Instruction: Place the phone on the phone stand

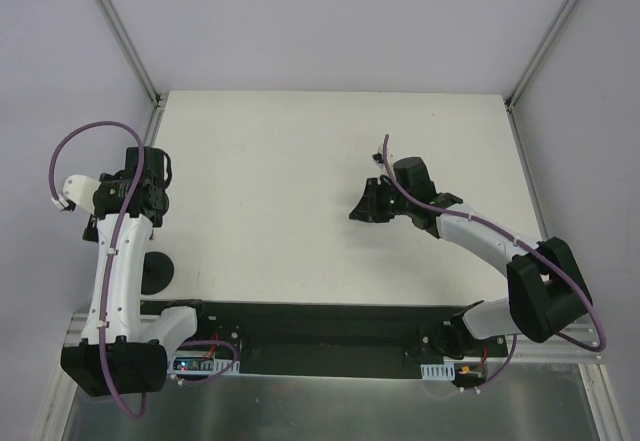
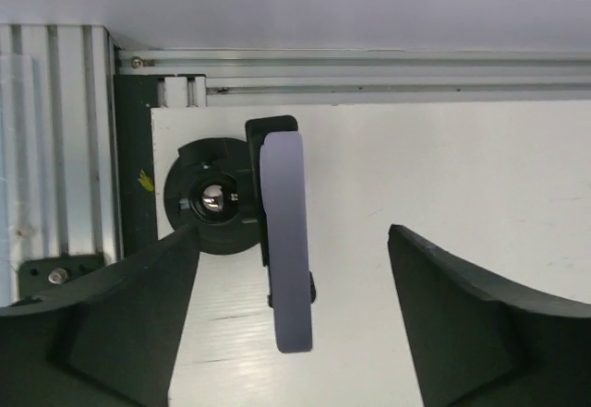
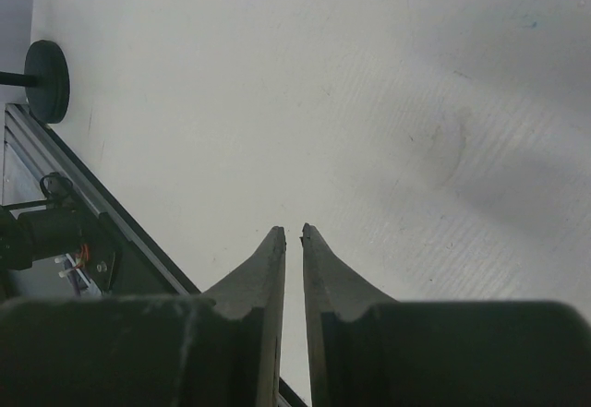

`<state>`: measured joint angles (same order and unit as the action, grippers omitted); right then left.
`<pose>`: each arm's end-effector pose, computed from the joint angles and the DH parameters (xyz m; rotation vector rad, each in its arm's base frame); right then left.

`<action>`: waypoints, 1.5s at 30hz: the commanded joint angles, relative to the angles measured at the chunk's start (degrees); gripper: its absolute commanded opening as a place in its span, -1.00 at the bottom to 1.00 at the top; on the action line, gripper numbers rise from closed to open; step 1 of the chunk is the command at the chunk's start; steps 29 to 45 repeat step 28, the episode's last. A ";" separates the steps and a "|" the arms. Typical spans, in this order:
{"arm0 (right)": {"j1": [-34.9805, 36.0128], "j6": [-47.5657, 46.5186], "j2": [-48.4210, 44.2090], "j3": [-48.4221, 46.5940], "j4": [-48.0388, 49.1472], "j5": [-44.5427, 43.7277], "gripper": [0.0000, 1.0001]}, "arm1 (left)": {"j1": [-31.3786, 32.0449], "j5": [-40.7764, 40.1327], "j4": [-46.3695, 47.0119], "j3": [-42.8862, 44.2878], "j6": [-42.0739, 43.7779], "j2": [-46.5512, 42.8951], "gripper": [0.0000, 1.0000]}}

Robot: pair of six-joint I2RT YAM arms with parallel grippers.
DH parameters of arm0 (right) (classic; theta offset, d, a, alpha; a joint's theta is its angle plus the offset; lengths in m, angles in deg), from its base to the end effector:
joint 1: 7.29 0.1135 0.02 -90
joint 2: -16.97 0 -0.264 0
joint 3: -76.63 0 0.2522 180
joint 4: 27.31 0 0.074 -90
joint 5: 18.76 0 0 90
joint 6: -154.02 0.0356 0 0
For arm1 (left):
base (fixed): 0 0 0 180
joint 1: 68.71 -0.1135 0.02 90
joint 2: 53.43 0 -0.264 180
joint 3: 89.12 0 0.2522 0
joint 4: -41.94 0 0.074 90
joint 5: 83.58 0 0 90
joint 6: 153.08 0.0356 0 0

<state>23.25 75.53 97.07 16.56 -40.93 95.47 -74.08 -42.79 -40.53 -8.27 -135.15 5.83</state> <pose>0.2511 0.1651 0.2282 -0.6179 2.1444 0.8703 0.1636 0.0425 0.3482 -1.5899 1.5622 0.5306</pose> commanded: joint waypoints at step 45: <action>-0.49 -19.94 -40.87 -16.01 -15.52 -31.77 0.47 | 2.81 90.27 40.31 22.11 54.85 -9.70 0.98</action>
